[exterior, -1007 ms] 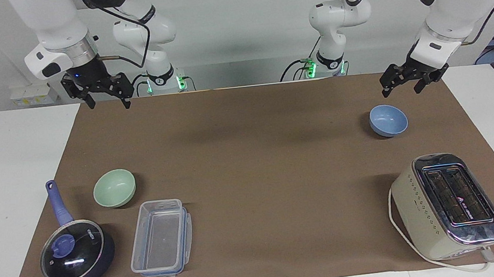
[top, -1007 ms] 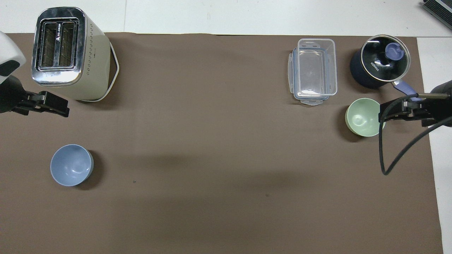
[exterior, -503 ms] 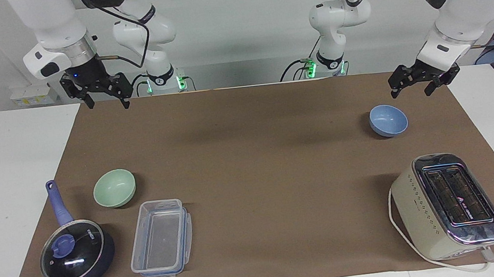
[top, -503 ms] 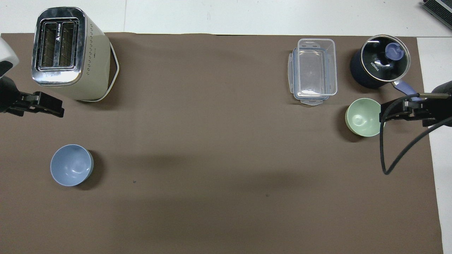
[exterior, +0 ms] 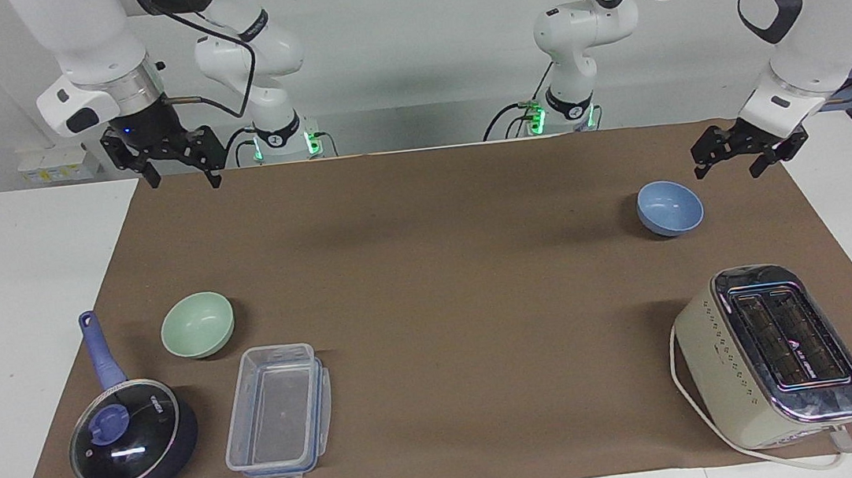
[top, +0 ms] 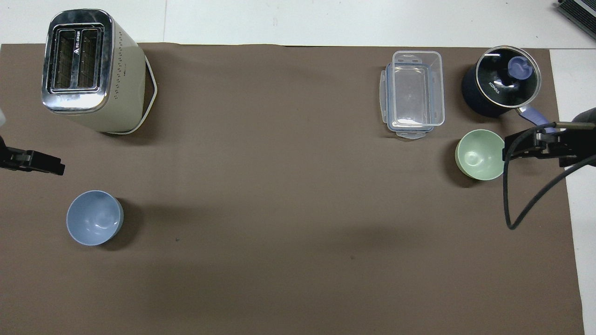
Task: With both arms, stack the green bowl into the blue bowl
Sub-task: 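Reach the blue bowl with the left gripper while the right gripper grips the green bowl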
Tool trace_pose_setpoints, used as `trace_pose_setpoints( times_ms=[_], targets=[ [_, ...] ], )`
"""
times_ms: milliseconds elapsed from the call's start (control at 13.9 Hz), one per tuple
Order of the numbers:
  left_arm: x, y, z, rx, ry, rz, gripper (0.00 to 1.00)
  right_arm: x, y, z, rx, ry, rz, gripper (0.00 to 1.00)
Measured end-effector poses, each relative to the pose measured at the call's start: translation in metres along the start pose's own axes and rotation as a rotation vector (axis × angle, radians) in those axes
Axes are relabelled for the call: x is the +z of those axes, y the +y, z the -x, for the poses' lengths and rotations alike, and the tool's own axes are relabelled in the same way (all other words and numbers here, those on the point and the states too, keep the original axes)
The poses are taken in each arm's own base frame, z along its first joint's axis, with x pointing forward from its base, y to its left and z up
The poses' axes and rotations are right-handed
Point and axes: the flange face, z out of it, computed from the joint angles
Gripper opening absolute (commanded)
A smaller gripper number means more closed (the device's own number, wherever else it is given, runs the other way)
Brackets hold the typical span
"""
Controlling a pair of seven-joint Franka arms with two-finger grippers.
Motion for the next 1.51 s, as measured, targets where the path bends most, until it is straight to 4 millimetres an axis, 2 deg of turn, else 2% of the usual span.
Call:
trace_pose_setpoints(
  times_ms=[216, 359, 575, 719, 791, 935, 1078, 1222, 1366, 1510],
  targets=[
    [0.039, -0.026, 0.014, 0.024, 0.008, 0.001, 1.00, -0.002, 0.008, -0.005, 0.016, 0.027, -0.005, 1.00],
    [0.070, -0.035, 0.021, 0.035, 0.025, -0.005, 1.00, -0.001, 0.015, -0.009, 0.030, 0.050, -0.009, 1.00],
    [0.123, -0.043, 0.036, 0.046, 0.045, -0.014, 1.00, 0.001, 0.020, -0.014, 0.040, 0.073, -0.013, 1.00],
    [0.155, -0.043, 0.049, 0.051, 0.050, -0.014, 1.00, 0.010, 0.030, -0.020, 0.082, 0.092, -0.016, 1.00],
    [0.165, -0.041, 0.053, 0.049, 0.048, -0.008, 0.73, 0.018, 0.038, -0.024, 0.118, 0.102, -0.018, 1.00],
    [0.183, -0.038, 0.062, 0.042, 0.049, -0.001, 0.00, 0.041, 0.054, -0.033, 0.205, 0.115, -0.023, 1.00],
    [0.197, -0.039, 0.070, 0.032, 0.045, 0.002, 0.00, 0.071, 0.072, -0.041, 0.281, 0.117, -0.026, 1.00],
    [0.201, -0.043, 0.075, 0.018, 0.043, 0.005, 0.00, 0.110, 0.088, -0.044, 0.326, 0.095, -0.024, 1.00],
    [0.198, -0.049, 0.076, 0.002, 0.053, 0.006, 0.00, 0.153, 0.102, -0.048, 0.399, 0.062, -0.023, 1.00],
    [0.180, -0.050, 0.073, -0.003, 0.055, 0.019, 0.00, 0.194, 0.117, -0.055, 0.475, 0.055, -0.027, 1.00]
  ],
)
